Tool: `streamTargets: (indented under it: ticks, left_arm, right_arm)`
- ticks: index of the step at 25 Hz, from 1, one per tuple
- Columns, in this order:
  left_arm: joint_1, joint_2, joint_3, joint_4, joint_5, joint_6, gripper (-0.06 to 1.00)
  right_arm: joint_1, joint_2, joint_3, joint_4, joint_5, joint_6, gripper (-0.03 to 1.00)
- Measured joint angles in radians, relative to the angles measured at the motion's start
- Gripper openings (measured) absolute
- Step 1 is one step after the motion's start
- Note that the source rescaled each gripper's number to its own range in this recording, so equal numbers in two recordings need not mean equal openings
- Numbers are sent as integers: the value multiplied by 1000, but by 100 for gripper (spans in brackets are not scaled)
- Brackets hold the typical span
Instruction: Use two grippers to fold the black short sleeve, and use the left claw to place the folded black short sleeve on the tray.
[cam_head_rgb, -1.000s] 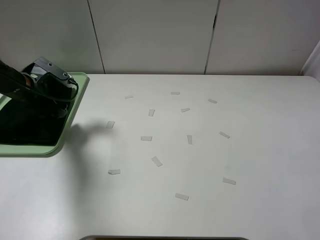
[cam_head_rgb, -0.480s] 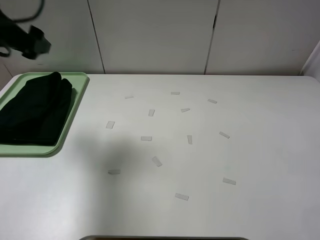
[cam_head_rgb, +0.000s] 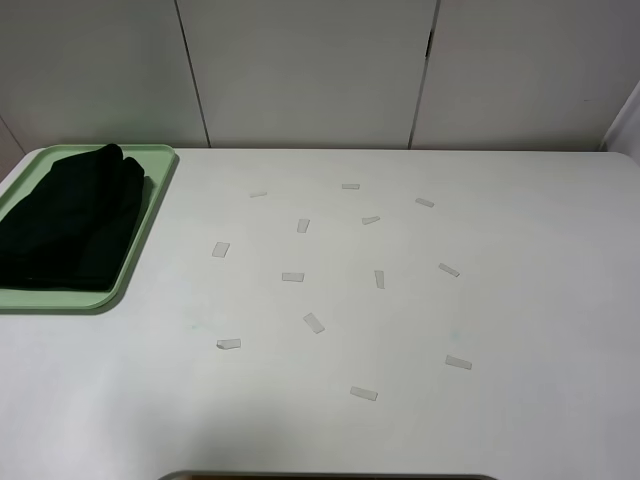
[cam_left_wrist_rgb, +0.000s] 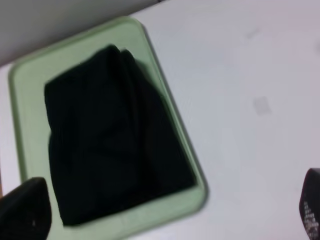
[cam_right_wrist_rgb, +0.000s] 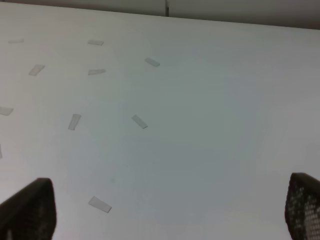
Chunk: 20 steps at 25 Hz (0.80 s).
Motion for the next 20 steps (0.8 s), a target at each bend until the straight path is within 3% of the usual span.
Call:
streamTargets:
  ticks: [5,8,13,20]
  left_arm:
    - [47,-181,78,-8,115,-45,100]
    - [61,-259,130,-10,128,-46,100]
    - [66,-491,253,-102,134,-46,100]
    - [66,-626,283,-110,195,-46,100]
  right_arm:
    - [0,0,0,0,0,0,100]
    - [0,0,0,0,0,0,100]
    - [0,0,0,0,0,0,100]
    - [0,0,0,0,0,0,100]
